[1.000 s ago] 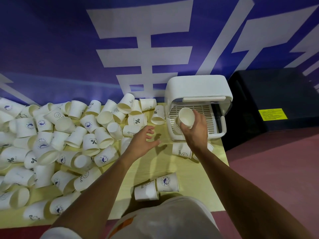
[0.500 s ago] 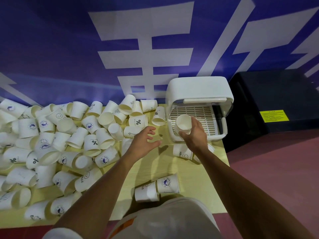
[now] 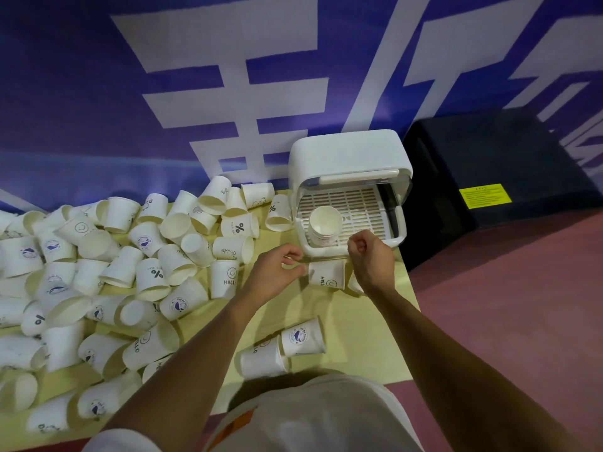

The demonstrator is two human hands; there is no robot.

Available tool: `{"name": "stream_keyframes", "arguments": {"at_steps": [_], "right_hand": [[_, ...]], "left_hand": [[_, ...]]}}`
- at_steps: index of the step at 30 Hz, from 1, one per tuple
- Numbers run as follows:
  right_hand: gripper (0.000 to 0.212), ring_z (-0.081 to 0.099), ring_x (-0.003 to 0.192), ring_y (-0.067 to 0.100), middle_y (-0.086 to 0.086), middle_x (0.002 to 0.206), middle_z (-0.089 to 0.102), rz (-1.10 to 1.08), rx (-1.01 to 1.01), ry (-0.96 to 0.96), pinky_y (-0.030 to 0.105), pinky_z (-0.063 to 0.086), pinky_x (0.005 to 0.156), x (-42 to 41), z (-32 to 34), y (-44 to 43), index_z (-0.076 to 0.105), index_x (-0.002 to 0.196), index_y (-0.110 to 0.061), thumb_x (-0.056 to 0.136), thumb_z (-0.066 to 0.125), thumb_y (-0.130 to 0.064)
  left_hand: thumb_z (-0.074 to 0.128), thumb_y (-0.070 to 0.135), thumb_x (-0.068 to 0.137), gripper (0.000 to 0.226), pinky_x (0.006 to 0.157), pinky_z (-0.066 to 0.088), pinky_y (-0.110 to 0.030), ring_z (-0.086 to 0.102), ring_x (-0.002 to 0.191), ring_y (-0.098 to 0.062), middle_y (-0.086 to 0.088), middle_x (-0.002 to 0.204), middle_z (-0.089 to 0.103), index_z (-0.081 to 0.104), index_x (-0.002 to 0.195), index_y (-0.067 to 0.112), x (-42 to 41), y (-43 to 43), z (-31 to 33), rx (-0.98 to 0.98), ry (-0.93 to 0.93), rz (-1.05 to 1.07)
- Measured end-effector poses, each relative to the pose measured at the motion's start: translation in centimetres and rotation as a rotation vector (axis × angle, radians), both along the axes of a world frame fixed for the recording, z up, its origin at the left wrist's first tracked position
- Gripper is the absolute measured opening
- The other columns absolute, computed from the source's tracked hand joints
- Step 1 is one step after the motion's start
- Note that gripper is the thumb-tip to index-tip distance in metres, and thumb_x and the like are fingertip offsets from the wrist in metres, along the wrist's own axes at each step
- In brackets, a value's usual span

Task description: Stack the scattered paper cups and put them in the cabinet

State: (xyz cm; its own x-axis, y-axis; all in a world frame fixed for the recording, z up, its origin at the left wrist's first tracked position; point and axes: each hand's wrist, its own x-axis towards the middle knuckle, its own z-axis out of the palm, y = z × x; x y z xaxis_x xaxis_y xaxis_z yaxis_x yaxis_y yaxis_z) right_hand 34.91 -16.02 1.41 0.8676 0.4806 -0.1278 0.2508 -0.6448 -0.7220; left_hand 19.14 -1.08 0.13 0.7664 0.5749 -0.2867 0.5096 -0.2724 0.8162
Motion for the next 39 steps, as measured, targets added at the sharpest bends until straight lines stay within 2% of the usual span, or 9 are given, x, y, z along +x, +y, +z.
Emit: {"name": "stream_keyframes", "arguments": {"at_steps": [4, 11, 15, 19, 22, 26, 30, 35, 39], "right_hand": [[0.013, 0.065, 0.075, 0.018, -0.003, 0.080, 0.069, -0.031, -0.049, 0.000, 0.038, 0.055, 0.068, 0.5, -1.2, -1.8, 0.066, 0.088, -0.020, 0.095, 0.056, -0.024], [0.016, 0.067, 0.075, 0.019, -0.003, 0.079, 0.070, -0.145, -0.181, 0.089, 0.041, 0.057, 0.069, 3.2, -5.8, -6.3, 0.063, 0.090, -0.021, 0.092, 0.064, -0.037], [0.036, 0.065, 0.092, 0.021, 0.002, 0.106, 0.068, -0.178, -0.150, 0.129, 0.038, 0.054, 0.076, 2.6, -5.6, -6.3, 0.062, 0.115, -0.015, 0.090, 0.066, -0.041], [0.065, 0.061, 0.109, 0.030, 0.011, 0.128, 0.058, -0.228, -0.107, 0.194, 0.046, 0.053, 0.087, 1.8, -6.0, -6.0, 0.048, 0.132, -0.011, 0.085, 0.075, -0.046], [0.074, 0.060, 0.111, 0.033, 0.014, 0.127, 0.059, -0.224, -0.137, 0.296, 0.045, 0.052, 0.089, 2.1, -7.3, -5.7, 0.043, 0.135, -0.009, 0.082, 0.077, -0.049], [0.068, 0.064, 0.106, 0.037, 0.016, 0.114, 0.066, -0.194, -0.202, 0.364, 0.039, 0.050, 0.083, 2.4, -8.0, -5.3, 0.041, 0.125, -0.006, 0.085, 0.074, -0.050], [0.068, 0.065, 0.104, 0.035, 0.014, 0.110, 0.069, -0.127, -0.169, 0.419, 0.041, 0.053, 0.084, 2.3, -8.1, -5.5, 0.039, 0.130, -0.005, 0.087, 0.072, -0.047], [0.062, 0.064, 0.101, 0.027, 0.007, 0.109, 0.065, -0.143, -0.085, 0.403, 0.038, 0.052, 0.084, 2.2, -7.5, -6.1, 0.046, 0.127, -0.009, 0.085, 0.076, -0.044], [0.064, 0.063, 0.092, 0.019, 0.005, 0.112, 0.063, -0.147, -0.011, 0.368, 0.031, 0.047, 0.076, 1.9, -6.7, -6.4, 0.048, 0.129, -0.011, 0.083, 0.077, -0.043]], "left_hand": [[0.079, 0.028, 0.082, 0.030, 0.089, 0.048, -0.022, 0.061, 0.105, 0.000, 0.017, 0.106, 0.067, 0.068, 0.110, 0.027, 1.6, -1.3, -1.1, -0.016, 0.010, -0.044], [0.080, 0.027, 0.080, 0.044, 0.096, 0.047, -0.026, 0.061, 0.110, -0.008, 0.012, 0.116, 0.065, 0.066, 0.121, 0.022, 5.5, -5.4, -4.8, -0.017, 0.118, -0.122], [0.077, 0.018, 0.080, 0.046, 0.102, 0.043, -0.027, 0.058, 0.118, -0.014, 0.007, 0.126, 0.063, 0.064, 0.124, 0.021, 5.3, -5.9, -5.3, 0.095, 0.085, -0.118], [0.073, 0.018, 0.075, 0.054, 0.109, 0.039, -0.038, 0.053, 0.126, -0.018, 0.005, 0.136, 0.058, 0.062, 0.128, 0.022, 5.5, -6.3, -5.8, 0.266, 0.068, -0.118], [0.071, 0.023, 0.075, 0.058, 0.105, 0.026, -0.031, 0.044, 0.130, -0.013, 0.013, 0.142, 0.052, 0.059, 0.131, 0.029, 5.9, -7.1, -6.5, 0.341, 0.168, -0.100], [0.067, 0.021, 0.077, 0.062, 0.100, 0.017, -0.027, 0.037, 0.133, -0.009, 0.018, 0.143, 0.048, 0.054, 0.135, 0.035, 6.3, -7.9, -6.8, 0.414, 0.245, -0.074], [0.068, 0.016, 0.074, 0.067, 0.102, 0.020, -0.030, 0.040, 0.129, -0.015, 0.015, 0.140, 0.049, 0.051, 0.136, 0.037, 6.6, -8.1, -7.0, 0.401, 0.292, -0.025], [0.072, 0.024, 0.075, 0.065, 0.110, 0.026, -0.041, 0.048, 0.126, -0.020, 0.009, 0.138, 0.048, 0.051, 0.136, 0.031, 6.5, -8.1, -7.2, 0.324, 0.262, -0.030], [0.075, 0.024, 0.074, 0.066, 0.104, 0.042, -0.040, 0.051, 0.123, -0.021, 0.005, 0.137, 0.049, 0.052, 0.135, 0.024, 5.9, -8.0, -6.2, 0.219, 0.167, -0.021]]}}
